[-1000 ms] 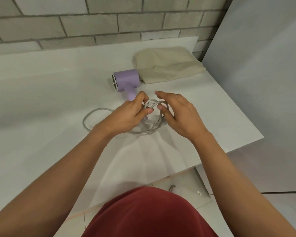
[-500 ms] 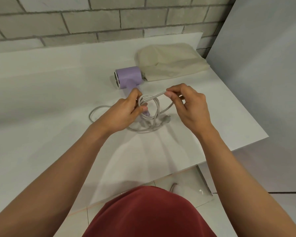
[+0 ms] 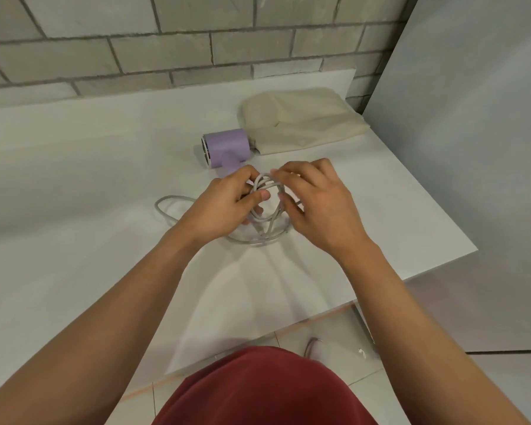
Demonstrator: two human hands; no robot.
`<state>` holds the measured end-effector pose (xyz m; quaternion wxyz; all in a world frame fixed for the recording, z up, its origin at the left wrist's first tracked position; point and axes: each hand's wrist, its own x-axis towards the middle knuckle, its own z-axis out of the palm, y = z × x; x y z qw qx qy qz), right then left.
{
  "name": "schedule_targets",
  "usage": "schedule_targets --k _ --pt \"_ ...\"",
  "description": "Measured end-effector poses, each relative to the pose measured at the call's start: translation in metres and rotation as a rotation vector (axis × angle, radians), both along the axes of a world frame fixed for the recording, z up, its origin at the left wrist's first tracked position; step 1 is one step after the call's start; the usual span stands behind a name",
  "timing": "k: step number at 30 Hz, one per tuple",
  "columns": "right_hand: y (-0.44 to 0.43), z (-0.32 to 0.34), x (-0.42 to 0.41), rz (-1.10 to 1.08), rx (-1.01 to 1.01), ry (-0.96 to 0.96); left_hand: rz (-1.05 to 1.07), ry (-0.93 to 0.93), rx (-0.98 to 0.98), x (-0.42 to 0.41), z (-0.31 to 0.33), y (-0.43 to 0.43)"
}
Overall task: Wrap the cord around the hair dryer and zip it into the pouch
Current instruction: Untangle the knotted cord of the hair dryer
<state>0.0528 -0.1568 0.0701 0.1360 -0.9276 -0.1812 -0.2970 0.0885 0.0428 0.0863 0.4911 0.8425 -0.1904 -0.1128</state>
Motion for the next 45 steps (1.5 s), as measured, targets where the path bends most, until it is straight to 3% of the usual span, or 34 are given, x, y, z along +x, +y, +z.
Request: schedule_targets --k 9,23,28,35,45 --pt "-0.004 -0.003 0.002 -0.087 0.0 0.001 -0.006 -0.098 0.135 -0.001 -0.004 -0.001" --pt "-0.032 0.01 0.003 -0.217 0.604 -0.043 0.011 -0.321 0.358 0.007 -0.002 0.002" --pt "-0.042 0.0 0.008 -0.251 0.373 0.14 0.006 -0.329 0.427 0.007 -0.003 -0.002" --pt "-0.012 0.004 0.008 0.018 -0.014 -0.017 -0.015 -0.282 0.413 0.002 -0.001 -0.002" --pt "-0.01 -0.003 0.01 0.054 -0.006 -0.079 -0.035 -0.292 0.448 0.0 -0.003 0.005"
